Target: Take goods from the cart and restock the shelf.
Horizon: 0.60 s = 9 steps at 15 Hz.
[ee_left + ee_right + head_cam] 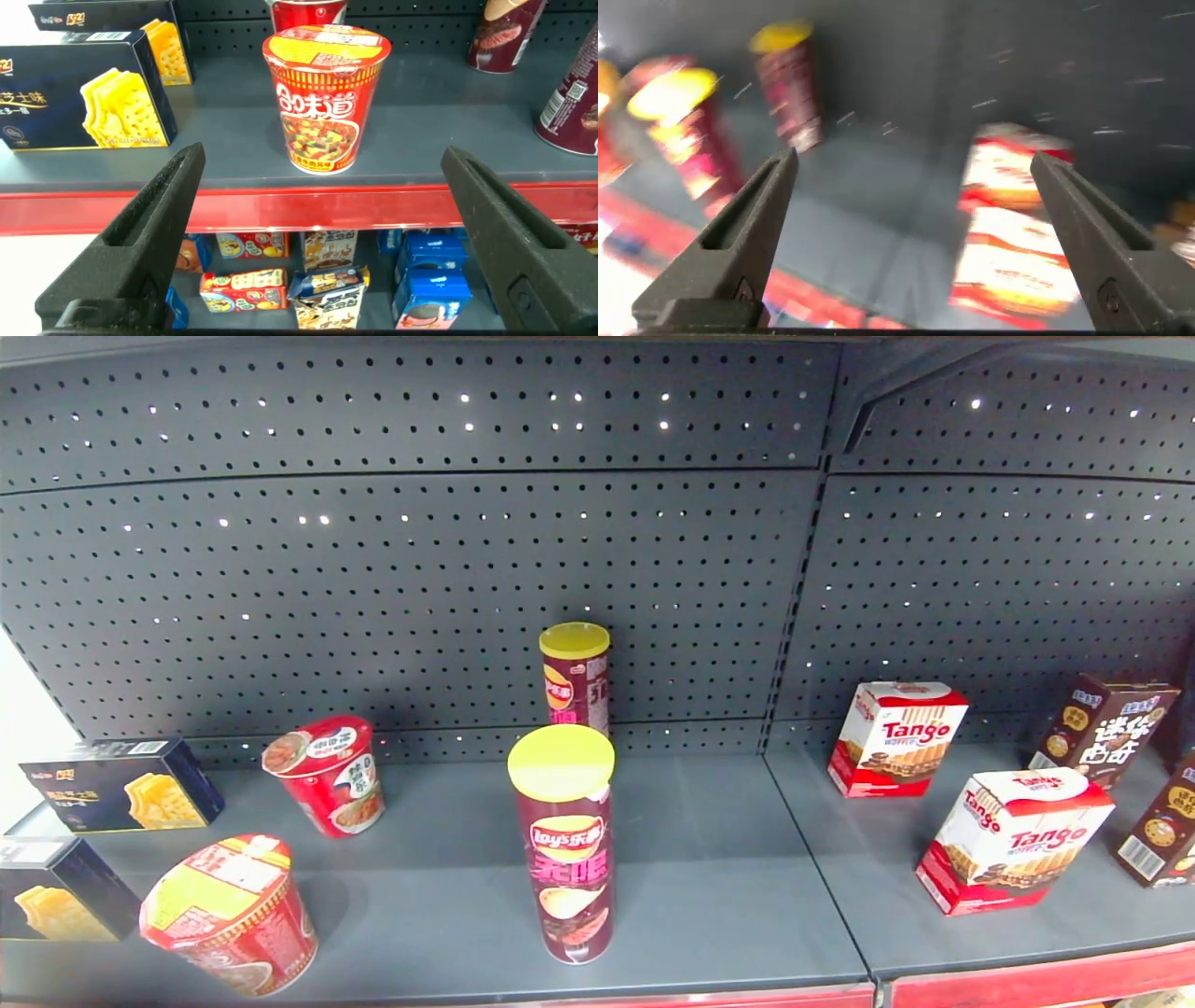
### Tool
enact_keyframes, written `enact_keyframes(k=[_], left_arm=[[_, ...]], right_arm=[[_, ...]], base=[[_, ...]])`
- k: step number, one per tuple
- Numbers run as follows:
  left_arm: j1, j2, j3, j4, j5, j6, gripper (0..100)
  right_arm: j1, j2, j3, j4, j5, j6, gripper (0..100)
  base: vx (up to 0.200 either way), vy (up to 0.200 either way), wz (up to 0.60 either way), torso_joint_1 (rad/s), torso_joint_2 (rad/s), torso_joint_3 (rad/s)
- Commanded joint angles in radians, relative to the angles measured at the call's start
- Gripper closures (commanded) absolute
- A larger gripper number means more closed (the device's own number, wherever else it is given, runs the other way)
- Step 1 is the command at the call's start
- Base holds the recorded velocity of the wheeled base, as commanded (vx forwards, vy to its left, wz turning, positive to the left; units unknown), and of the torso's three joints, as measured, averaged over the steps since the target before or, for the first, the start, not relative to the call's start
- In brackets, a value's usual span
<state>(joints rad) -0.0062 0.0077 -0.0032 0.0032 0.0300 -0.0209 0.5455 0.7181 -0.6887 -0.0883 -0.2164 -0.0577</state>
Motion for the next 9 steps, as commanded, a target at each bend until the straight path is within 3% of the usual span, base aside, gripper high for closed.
enact_keyframes(k=[1, 5, 7, 9], left_arm=[[0.0, 0.002, 0.0, 0.0, -0.001, -0.001, 0], [0.0, 0.0, 0.0, 0.0, 0.001, -0.001, 0], [0.0, 0.0, 0.0, 0.0, -0.001, -0.001, 0], [0.0, 0.0, 0.0, 0.0, 0.001, -0.001, 0]], right_arm=[[-0.222, -0.213, 0.106, 0.015, 0.072, -0.001, 0], [-0.483, -0.474, 0.253, 0.203, 0.178, 0.084, 0], [-0.513, -0.549, 0.316, 0.263, 0.172, 0.09, 0], [-0.544, -0.611, 0.436, 0.232, 0.17, 0.091, 0]], base=[[0.0, 0.0, 0.0, 0.0, 0.0, 0.0], [0.0, 0.0, 0.0, 0.0, 0.0, 0.0], [0.0, 0.0, 0.0, 0.0, 0.0, 0.0], [0.0, 0.0, 0.0, 0.0, 0.0, 0.0]])
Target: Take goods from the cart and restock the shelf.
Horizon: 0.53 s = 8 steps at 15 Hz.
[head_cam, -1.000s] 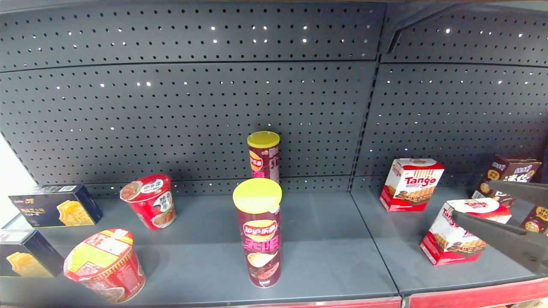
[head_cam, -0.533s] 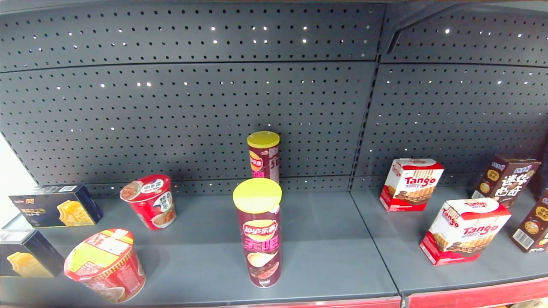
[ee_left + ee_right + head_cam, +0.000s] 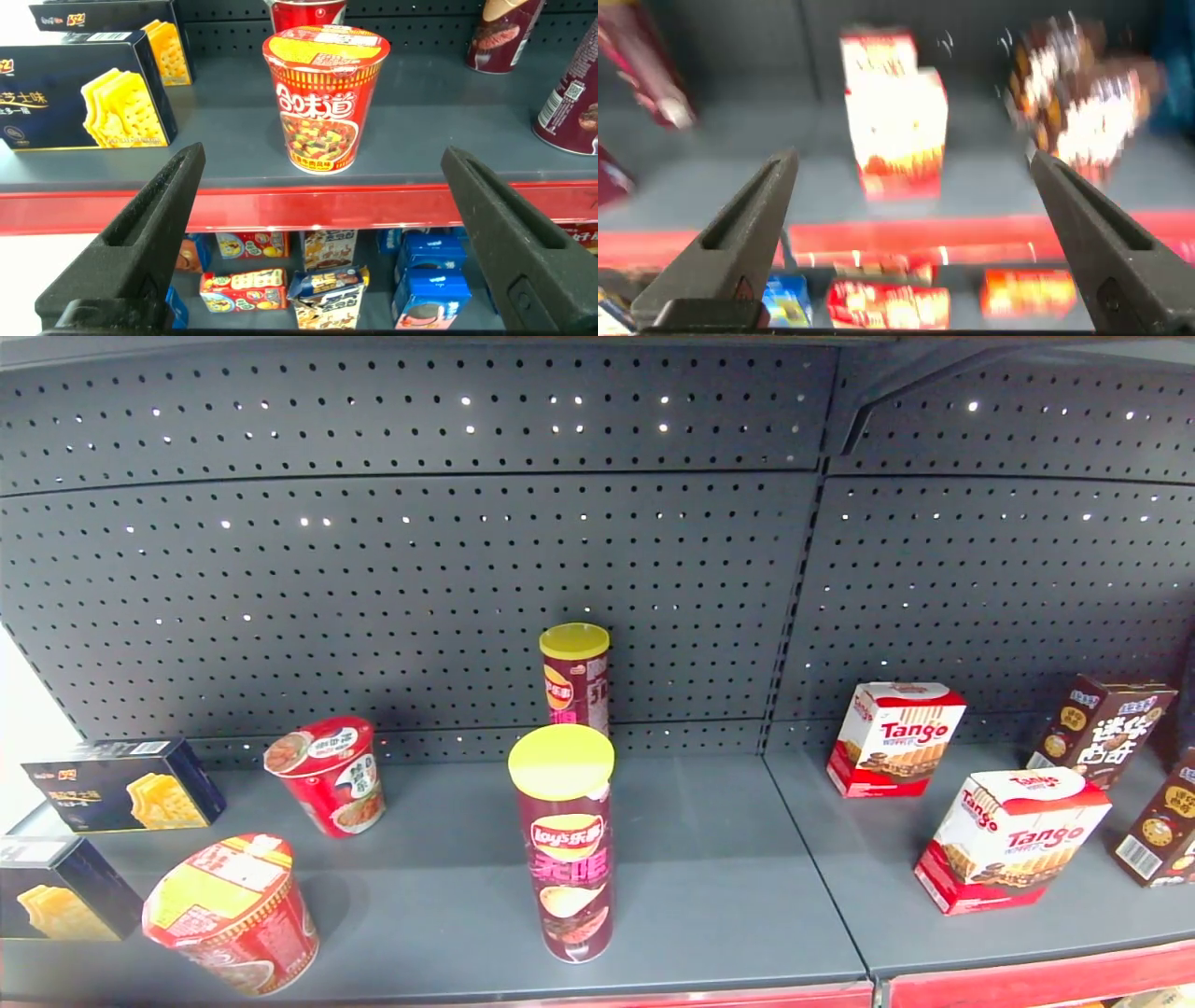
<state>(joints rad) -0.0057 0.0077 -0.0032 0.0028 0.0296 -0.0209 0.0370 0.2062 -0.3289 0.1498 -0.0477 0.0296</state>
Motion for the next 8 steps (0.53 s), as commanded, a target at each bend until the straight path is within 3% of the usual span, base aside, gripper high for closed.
enact_keyframes(k=[1, 2, 3, 4, 8], left_arm=[[0.0, 0.002, 0.0, 0.0, 0.0, -0.001, 0], [0.0, 0.002, 0.0, 0.0, 0.001, -0.001, 0], [0.0, 0.002, 0.0, 0.0, 0.0, -0.001, 0], [0.0, 0.002, 0.0, 0.0, 0.0, -0.001, 0], [0.0, 0.002, 0.0, 0.0, 0.001, -0.001, 0]], right_arm=[[-0.052, -0.134, 0.169, -0.068, 0.003, 0.003, 0], [-0.077, -0.157, 0.311, -0.213, 0.005, -0.007, 0], [-0.088, -0.183, 0.329, -0.22, 0.011, -0.008, 0], [-0.086, -0.203, 0.32, -0.113, 0.0, -0.003, 0], [-0.078, -0.206, 0.327, -0.145, 0.003, -0.016, 0]], base=[[0.0, 0.0, 0.0, 0.0, 0.0, 0.0], [0.0, 0.0, 0.0, 0.0, 0.0, 0.0], [0.0, 0.0, 0.0, 0.0, 0.0, 0.0], [0.0, 0.0, 0.0, 0.0, 0.0, 0.0], [0.0, 0.0, 0.0, 0.0, 0.0, 0.0]])
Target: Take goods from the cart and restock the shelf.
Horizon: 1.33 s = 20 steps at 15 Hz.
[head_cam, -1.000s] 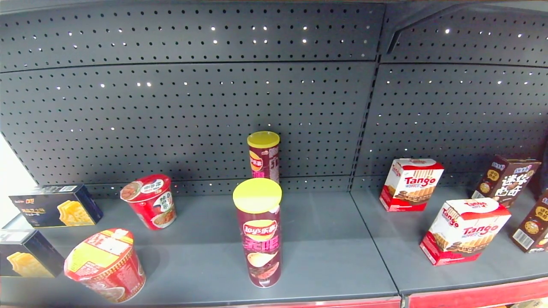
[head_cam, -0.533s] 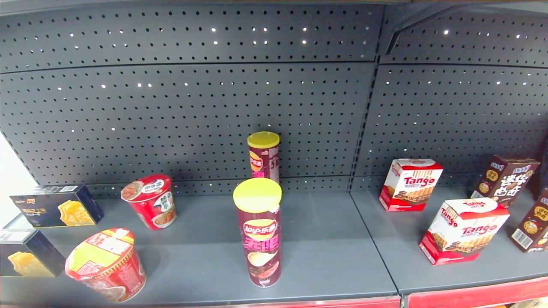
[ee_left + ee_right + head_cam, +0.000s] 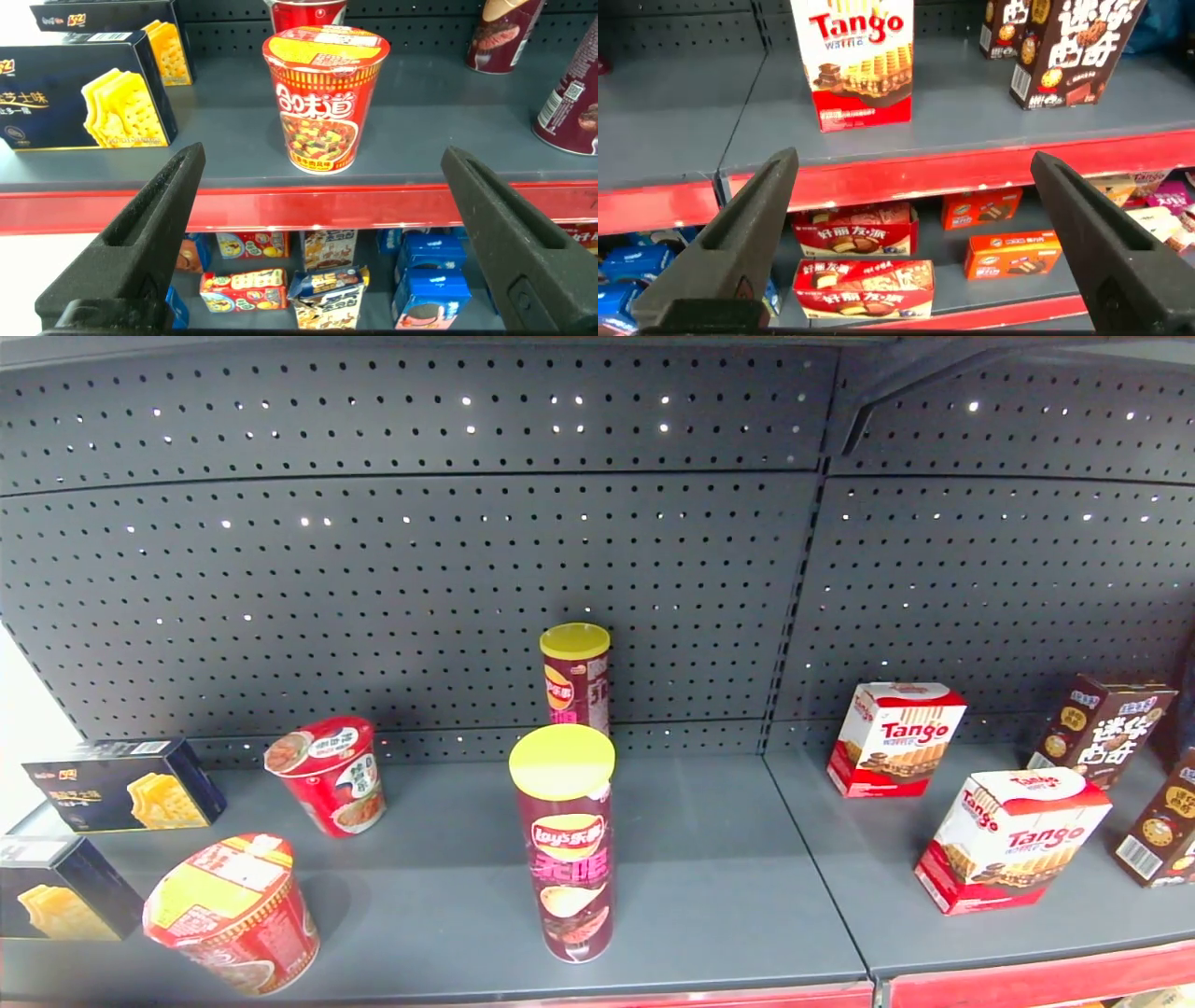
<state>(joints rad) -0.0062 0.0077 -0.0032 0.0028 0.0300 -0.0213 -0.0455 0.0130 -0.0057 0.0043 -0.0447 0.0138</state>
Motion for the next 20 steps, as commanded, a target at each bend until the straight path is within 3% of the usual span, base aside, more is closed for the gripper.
enact_keyframes(k=[1, 18, 20], left_arm=[[0.0, 0.0, 0.0, 0.0, -0.001, 0.0, 0], [0.0, 0.002, 0.0, 0.0, 0.001, 0.001, 0], [0.0, 0.002, 0.002, 0.0, -0.009, 0.026, 0]], right_arm=[[0.023, -0.013, 0.004, 0.0, 0.002, 0.0, 0], [0.035, -0.013, 0.004, 0.0, 0.008, -0.008, 0], [0.035, -0.013, 0.004, 0.0, 0.008, -0.009, 0]], base=[[0.0, 0.0, 0.0, 0.0, 0.0, 0.0], [0.0, 0.0, 0.0, 0.0, 0.0, 0.0], [0.0, 0.0, 0.0, 0.0, 0.0, 0.0]])
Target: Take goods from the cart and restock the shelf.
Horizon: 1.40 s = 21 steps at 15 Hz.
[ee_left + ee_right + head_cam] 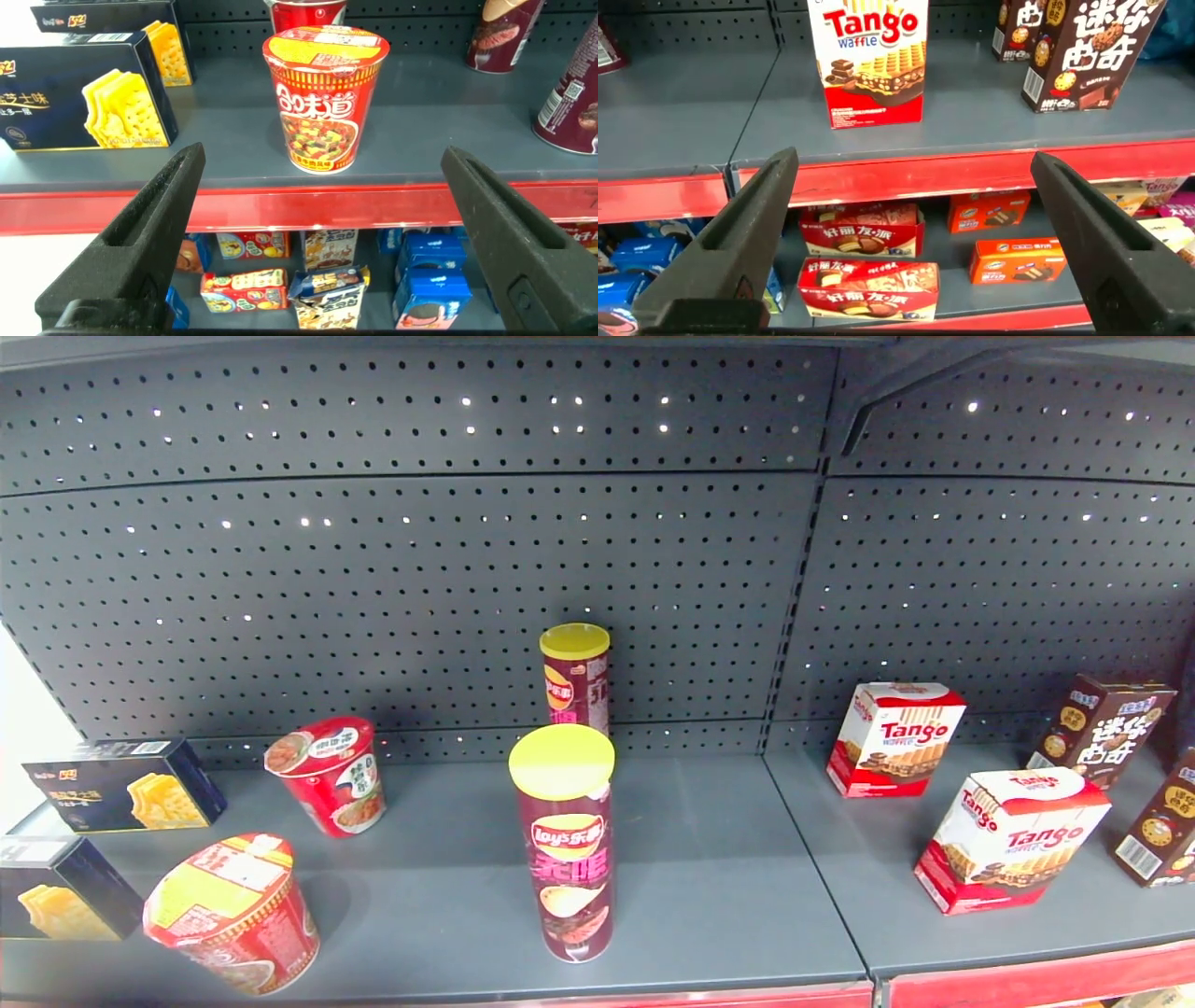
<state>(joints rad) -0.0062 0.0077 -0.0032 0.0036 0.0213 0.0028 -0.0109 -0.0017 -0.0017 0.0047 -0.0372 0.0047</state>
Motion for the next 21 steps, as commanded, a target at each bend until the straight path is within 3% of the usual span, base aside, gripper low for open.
enact_keyframes(k=[1, 3, 9, 10, 11, 13, 15, 21], left_arm=[[0.0, 0.0, 0.002, 0.001, 0.003, 0.006, 0], [0.0, 0.0, 0.002, 0.001, 0.003, 0.003, 0], [0.0, 0.002, 0.002, 0.001, 0.006, 0.0, 0], [0.0, 0.0, 0.002, 0.001, 0.006, -0.003, 0], [0.0, 0.0, 0.0, 0.001, 0.006, -0.026, 0], [0.0, 0.002, 0.0, -0.001, 0.012, -0.029, 0], [0.0, 0.002, 0.0, -0.001, 0.012, -0.029, 0], [0.0, 0.002, 0.0, 0.001, 0.009, -0.024, 0]], right_arm=[[0.0, 0.002, 0.0, 0.0, -0.001, 0.001, 0], [0.0, 0.002, 0.0, 0.0, -0.001, 0.001, 0], [0.0, 0.002, 0.0, 0.0, -0.001, 0.003, 0], [0.0, 0.002, 0.0, 0.0, -0.001, 0.001, 0], [0.0, 0.002, 0.0, 0.0, -0.001, 0.001, 0], [0.0, 0.002, 0.0, 0.0, -0.001, 0.003, 0], [0.0, 0.002, 0.0, 0.0, -0.001, 0.001, 0], [0.0, 0.002, 0.0, 0.0, -0.004, 0.003, 0]], base=[[-0.2, 0.0, 0.0, -0.002, 0.0, -0.002], [-0.2, 0.0, 0.0, 0.007, 0.0, 0.0], [0.0, 0.0, 0.0, 0.0, 0.0, 0.0], [0.0, 0.0, 0.0, 0.0, 0.0, 0.0], [0.0, 0.0, 0.0, 0.0, 0.0, 0.0], [-0.1, 0.0, 0.0, 0.001, 0.0, 0.001], [-0.2, 0.0, 0.0, 0.007, 0.0, 0.002], [0.0, 0.0, 0.1, 0.004, 0.0, 0.001]])
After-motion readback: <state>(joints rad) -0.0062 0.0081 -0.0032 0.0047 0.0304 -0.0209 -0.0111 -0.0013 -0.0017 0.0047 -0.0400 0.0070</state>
